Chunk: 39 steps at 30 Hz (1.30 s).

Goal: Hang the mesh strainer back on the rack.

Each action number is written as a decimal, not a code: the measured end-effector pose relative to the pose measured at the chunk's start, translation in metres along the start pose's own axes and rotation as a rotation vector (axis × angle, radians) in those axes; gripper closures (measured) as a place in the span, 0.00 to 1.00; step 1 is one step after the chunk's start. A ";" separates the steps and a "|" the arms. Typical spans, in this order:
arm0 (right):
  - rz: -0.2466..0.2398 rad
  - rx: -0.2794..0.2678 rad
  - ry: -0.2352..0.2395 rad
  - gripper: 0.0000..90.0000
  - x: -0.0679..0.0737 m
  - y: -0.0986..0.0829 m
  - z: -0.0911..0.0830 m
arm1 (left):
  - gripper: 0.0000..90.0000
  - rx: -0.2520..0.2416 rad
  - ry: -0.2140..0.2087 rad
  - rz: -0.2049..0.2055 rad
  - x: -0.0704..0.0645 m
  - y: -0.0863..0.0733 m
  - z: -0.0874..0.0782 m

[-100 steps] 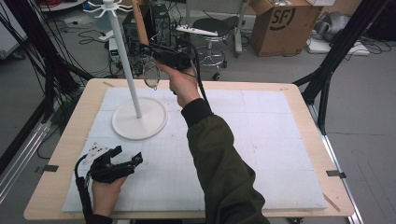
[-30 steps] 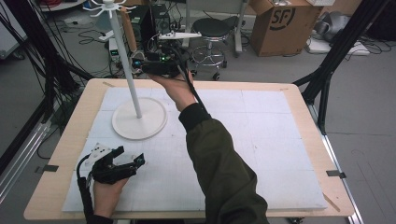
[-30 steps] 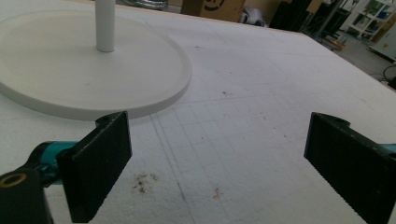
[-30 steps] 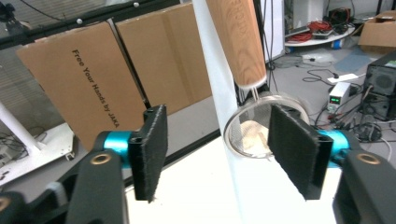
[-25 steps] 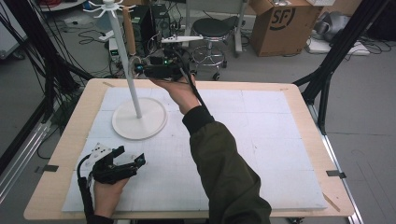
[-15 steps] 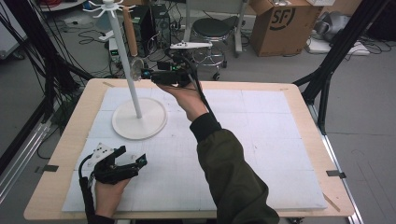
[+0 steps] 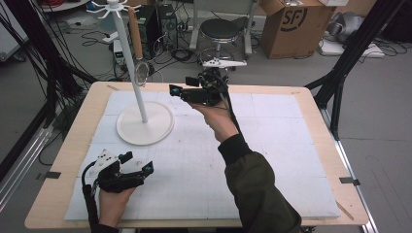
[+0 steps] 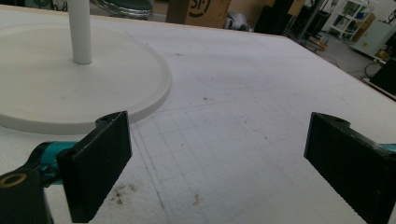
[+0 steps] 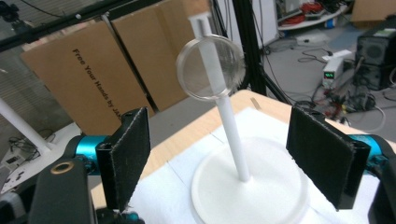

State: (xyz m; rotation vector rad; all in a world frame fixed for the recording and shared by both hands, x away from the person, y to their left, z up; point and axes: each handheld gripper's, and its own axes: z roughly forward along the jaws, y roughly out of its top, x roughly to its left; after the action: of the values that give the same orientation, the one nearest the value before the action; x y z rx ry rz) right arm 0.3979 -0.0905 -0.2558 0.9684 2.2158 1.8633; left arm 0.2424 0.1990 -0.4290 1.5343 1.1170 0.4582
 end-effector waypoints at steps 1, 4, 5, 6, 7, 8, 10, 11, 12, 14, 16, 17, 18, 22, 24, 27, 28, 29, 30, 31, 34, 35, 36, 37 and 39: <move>0.001 -0.004 -0.003 0.24 -0.001 -0.003 -0.004 | 0.09 -0.002 -0.004 -0.007 0.000 0.000 0.000; -0.001 -0.003 -0.015 0.25 -0.004 -0.011 -0.017 | 0.09 -0.003 -0.013 -0.019 -0.001 0.000 0.002; -0.002 -0.007 -0.018 0.25 -0.004 -0.014 -0.021 | 0.09 -0.002 -0.017 -0.023 -0.002 -0.001 0.002; -0.002 -0.004 -0.022 0.25 -0.006 -0.016 -0.025 | 0.09 -0.003 -0.022 -0.027 -0.002 -0.001 0.003; 0.000 -0.008 -0.024 0.25 -0.007 -0.019 -0.028 | 0.09 -0.004 -0.027 -0.028 -0.003 -0.001 0.003; 0.002 -0.009 -0.032 0.25 -0.009 -0.021 -0.032 | 0.09 -0.005 -0.030 -0.034 -0.003 -0.001 0.003; -0.001 -0.020 -0.045 0.25 -0.010 -0.025 -0.038 | 0.09 -0.009 -0.029 -0.034 -0.003 -0.001 0.003; -0.002 -0.024 -0.049 0.25 -0.012 -0.028 -0.042 | 0.09 -0.009 -0.030 -0.033 -0.003 -0.001 0.003; -0.003 -0.025 -0.051 0.25 -0.012 -0.029 -0.045 | 0.09 -0.008 -0.030 -0.035 -0.003 -0.001 0.002; 0.000 -0.021 -0.059 0.24 -0.014 -0.033 -0.050 | 0.09 -0.013 -0.030 -0.036 -0.002 0.000 0.002; 0.007 -0.028 -0.059 0.24 -0.017 -0.038 -0.055 | 0.09 -0.018 -0.033 -0.043 -0.002 0.000 0.001; 0.009 -0.032 -0.063 0.24 -0.018 -0.041 -0.057 | 0.09 -0.019 -0.033 -0.044 -0.002 -0.001 0.001; 0.016 -0.033 -0.063 0.24 -0.018 -0.044 -0.059 | 0.09 -0.022 -0.034 -0.049 -0.002 -0.001 0.001; 0.045 -0.039 -0.076 0.24 -0.025 -0.058 -0.069 | 0.09 -0.021 -0.032 -0.047 -0.001 -0.001 0.001; 0.069 -0.042 -0.077 0.24 -0.029 -0.066 -0.075 | 0.09 -0.021 -0.029 -0.048 -0.002 -0.001 0.001; 0.082 -0.044 -0.088 0.24 -0.034 -0.077 -0.084 | 0.09 -0.019 -0.029 -0.046 -0.002 -0.001 0.001; 0.089 -0.041 -0.088 0.24 -0.035 -0.079 -0.086 | 0.09 -0.015 -0.027 -0.039 -0.002 -0.001 0.002; 0.088 -0.046 -0.093 0.24 -0.037 -0.082 -0.090 | 0.09 -0.012 -0.028 -0.038 -0.003 -0.001 0.002; 0.095 -0.047 -0.087 0.24 -0.039 -0.084 -0.093 | 0.09 -0.013 -0.029 -0.040 -0.003 -0.001 0.002; 0.100 -0.050 -0.085 0.24 -0.040 -0.086 -0.096 | 0.09 -0.011 -0.027 -0.037 -0.004 -0.001 0.002; 0.113 -0.061 -0.092 0.24 -0.043 -0.093 -0.104 | 0.09 -0.011 -0.027 -0.034 -0.005 -0.001 0.003; 0.118 -0.063 -0.096 0.24 -0.044 -0.096 -0.107 | 0.09 -0.012 -0.028 -0.034 -0.005 -0.001 0.003; 0.121 -0.067 -0.098 0.24 -0.045 -0.098 -0.109 | 0.09 -0.011 -0.028 -0.033 -0.005 -0.001 0.003; 0.123 -0.064 -0.099 0.24 -0.045 -0.101 -0.110 | 0.09 -0.010 -0.026 -0.031 -0.005 -0.001 0.003; 0.132 -0.063 -0.104 0.24 -0.046 -0.106 -0.114 | 0.09 -0.012 -0.027 -0.032 -0.006 -0.001 0.003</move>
State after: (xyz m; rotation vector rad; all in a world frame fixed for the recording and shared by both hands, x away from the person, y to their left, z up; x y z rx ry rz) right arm 0.3399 -0.2173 -0.3387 1.1976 2.0688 1.8758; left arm 0.2413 0.1929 -0.4292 1.5061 1.1148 0.4209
